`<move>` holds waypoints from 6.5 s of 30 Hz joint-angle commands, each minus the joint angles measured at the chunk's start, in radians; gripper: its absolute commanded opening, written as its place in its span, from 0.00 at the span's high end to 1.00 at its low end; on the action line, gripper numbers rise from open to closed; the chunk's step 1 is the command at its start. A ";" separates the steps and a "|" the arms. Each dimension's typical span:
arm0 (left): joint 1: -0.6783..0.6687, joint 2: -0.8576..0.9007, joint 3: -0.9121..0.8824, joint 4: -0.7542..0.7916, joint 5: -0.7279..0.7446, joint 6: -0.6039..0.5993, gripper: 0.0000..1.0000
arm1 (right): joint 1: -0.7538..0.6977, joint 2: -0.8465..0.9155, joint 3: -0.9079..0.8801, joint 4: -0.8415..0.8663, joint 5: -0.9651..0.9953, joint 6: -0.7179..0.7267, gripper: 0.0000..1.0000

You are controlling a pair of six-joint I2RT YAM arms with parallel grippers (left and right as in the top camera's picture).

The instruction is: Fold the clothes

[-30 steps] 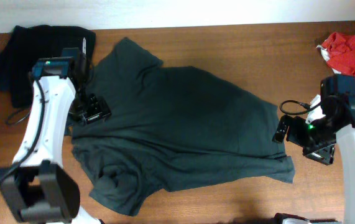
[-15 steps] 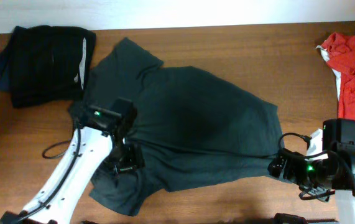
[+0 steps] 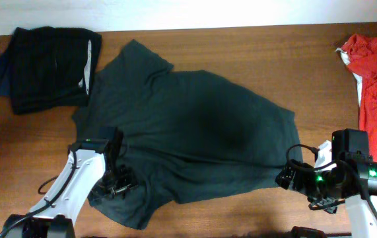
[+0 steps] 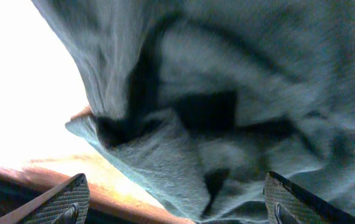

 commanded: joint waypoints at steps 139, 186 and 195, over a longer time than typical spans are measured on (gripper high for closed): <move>0.005 -0.378 0.671 -0.535 -0.079 0.016 0.88 | 0.699 0.888 0.517 0.116 0.355 0.141 0.34; 0.005 -0.378 0.671 -0.535 -0.076 0.016 0.82 | 0.111 1.079 0.823 0.156 0.158 -0.033 0.96; 0.005 -0.378 0.671 -0.534 -0.077 0.016 0.82 | -0.075 1.079 1.122 0.179 0.157 -0.071 0.60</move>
